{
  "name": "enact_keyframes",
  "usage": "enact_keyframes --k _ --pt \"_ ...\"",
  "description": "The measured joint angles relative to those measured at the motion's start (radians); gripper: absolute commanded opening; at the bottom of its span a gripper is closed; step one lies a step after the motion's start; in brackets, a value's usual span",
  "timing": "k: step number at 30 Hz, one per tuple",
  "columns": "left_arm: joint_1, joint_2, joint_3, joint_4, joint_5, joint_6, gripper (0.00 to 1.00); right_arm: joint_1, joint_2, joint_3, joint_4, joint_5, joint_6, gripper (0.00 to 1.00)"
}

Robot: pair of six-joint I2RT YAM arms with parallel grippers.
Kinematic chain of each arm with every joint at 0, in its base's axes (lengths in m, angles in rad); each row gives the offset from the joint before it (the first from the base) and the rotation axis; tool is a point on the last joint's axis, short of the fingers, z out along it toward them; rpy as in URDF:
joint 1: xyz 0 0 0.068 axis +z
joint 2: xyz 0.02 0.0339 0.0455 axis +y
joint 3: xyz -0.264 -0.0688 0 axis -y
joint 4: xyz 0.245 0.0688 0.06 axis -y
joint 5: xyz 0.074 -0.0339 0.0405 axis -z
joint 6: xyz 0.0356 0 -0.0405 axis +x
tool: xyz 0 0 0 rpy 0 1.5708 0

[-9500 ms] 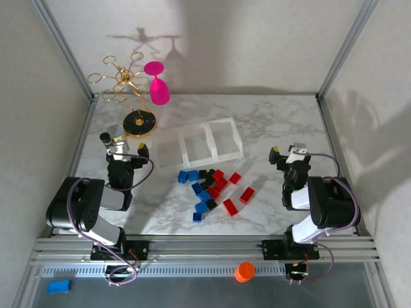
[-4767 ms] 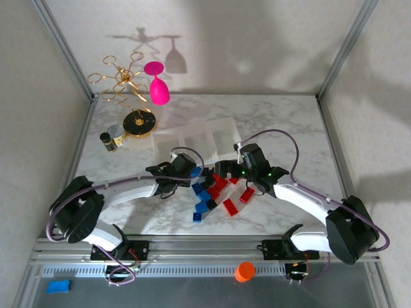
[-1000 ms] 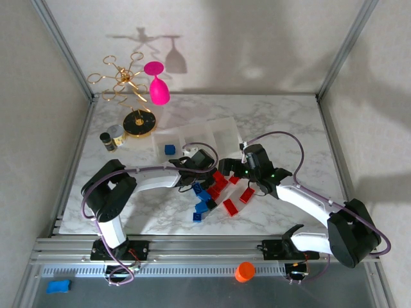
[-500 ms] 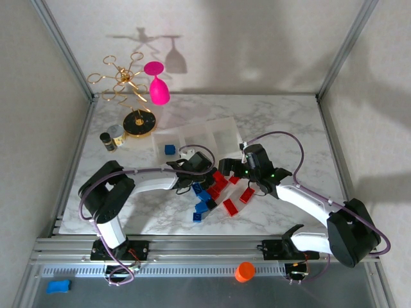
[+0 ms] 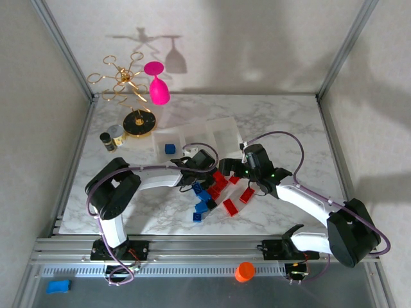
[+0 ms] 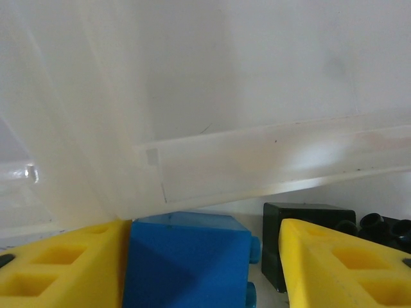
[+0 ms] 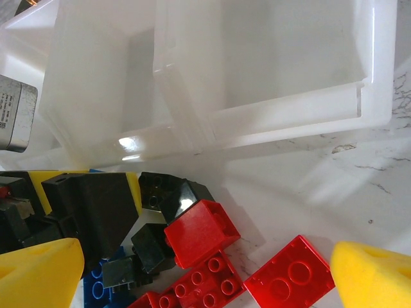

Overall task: Sort the legos into containers by color
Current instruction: Pick up the lego from the center of the table.

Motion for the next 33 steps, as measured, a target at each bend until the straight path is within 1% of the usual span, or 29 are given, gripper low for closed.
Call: enact_keyframes --k 5,10,16,21,26,30,33 --pt "0.007 0.0 0.0 0.001 0.0 0.0 0.49 -0.001 0.0 0.0 0.0 0.0 0.0 0.99" --pt "0.01 -0.001 0.0 0.0 0.0 0.0 0.44 -0.001 0.0 0.0 0.0 0.0 0.0 0.99" --pt "0.01 -0.011 -0.002 -0.01 0.0 0.003 0.43 -0.004 0.0 0.0 0.0 0.0 0.0 0.99" --pt "-0.002 -0.06 -0.017 -0.038 -0.001 0.002 0.44 -0.006 0.0 0.001 0.0 0.0 -0.008 0.99" --pt "-0.027 -0.158 -0.064 -0.079 -0.001 -0.002 0.44 -0.006 0.0 0.019 0.0 0.0 -0.027 0.99" --pt "-0.029 -0.246 -0.079 -0.134 -0.016 -0.002 0.45 -0.006 0.0 0.032 0.001 -0.009 -0.049 0.99" --pt "-0.016 -0.297 -0.058 -0.166 -0.039 0.011 0.45 -0.006 0.001 0.048 0.014 -0.019 -0.058 0.99"
